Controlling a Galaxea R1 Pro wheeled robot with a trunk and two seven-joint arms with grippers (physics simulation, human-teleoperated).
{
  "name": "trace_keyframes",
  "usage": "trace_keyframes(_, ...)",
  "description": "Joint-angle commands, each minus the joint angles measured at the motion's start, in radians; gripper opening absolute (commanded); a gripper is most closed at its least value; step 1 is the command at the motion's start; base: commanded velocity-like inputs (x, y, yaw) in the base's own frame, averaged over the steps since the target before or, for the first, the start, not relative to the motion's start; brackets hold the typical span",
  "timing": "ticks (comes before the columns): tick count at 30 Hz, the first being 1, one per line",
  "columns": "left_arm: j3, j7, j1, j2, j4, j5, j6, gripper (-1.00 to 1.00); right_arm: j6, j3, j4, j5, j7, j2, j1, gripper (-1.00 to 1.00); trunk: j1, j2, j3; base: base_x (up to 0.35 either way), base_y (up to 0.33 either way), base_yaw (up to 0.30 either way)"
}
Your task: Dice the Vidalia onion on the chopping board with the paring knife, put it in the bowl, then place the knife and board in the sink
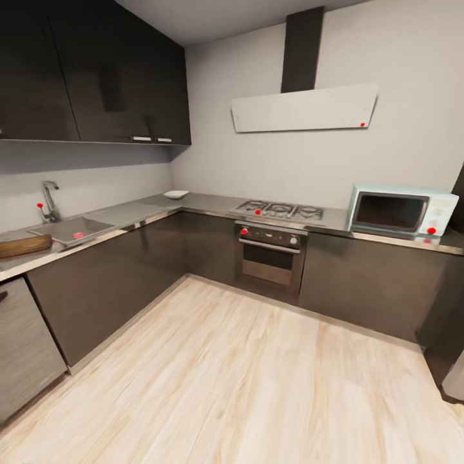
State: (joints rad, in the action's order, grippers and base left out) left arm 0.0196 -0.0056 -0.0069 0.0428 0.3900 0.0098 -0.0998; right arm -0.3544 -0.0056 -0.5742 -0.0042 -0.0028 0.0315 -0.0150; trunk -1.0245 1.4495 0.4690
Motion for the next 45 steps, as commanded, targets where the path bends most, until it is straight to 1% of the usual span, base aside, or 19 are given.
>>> trace_keyframes(1, 0.002, -0.001, -0.001, 0.0, -0.001, 0.001, -0.003, 1.0, -0.003, -0.001, 0.001, 0.0, 0.0, 0.0, 0.0, 1.0, 0.0, 0.0, 0.001, 0.305, -0.137, 0.288)
trace_keyframes(6, 0.002, -0.001, -0.001, -0.001, -0.002, 0.001, -0.003, 1.0, -0.004, -0.001, 0.021, 0.0, 0.0, 0.001, 0.0, 1.0, 0.0, 0.0, 0.001, 0.314, -0.132, 0.288)
trace_keyframes(13, 0.002, -0.001, -0.001, -0.001, -0.003, 0.001, -0.003, 1.0, -0.006, -0.001, 0.026, -0.001, 0.0, 0.001, 0.0, 1.0, 0.0, 0.0, 0.001, 0.311, -0.13, 0.288)
trace_keyframes(18, 0.002, 0.001, -0.001, -0.01, -0.003, 0.001, -0.003, 1.0, -0.007, -0.001, 0.026, -0.001, 0.0, 0.001, 0.0, 1.0, 0.0, 0.0, 0.002, 0.215, -0.13, 0.288)
trace_keyframes(23, 0.002, 0.001, -0.001, -0.012, -0.018, 0.0, -0.004, 1.0, -0.008, -0.001, 0.026, -0.002, 0.0, 0.001, 0.0, 1.0, 0.0, 0.0, 0.004, 0.156, -0.107, 0.288)
trace_keyframes(35, 0.002, 0.001, -0.001, -0.014, -0.023, 0.0, -0.004, 1.0, -0.008, -0.001, 0.025, 0.0, 0.0, 0.001, 0.0, 1.0, 0.0, 0.0, 0.009, 0.024, -0.009, 0.288)
trace_keyframes(45, 0.003, 0.001, -0.001, -0.014, -0.024, 0.001, -0.003, 1.0, -0.008, 0.001, 0.026, 0.001, 0.0, 0.002, 0.0, 1.0, 0.0, 0.0, 0.013, 0.246, -0.134, 0.288)
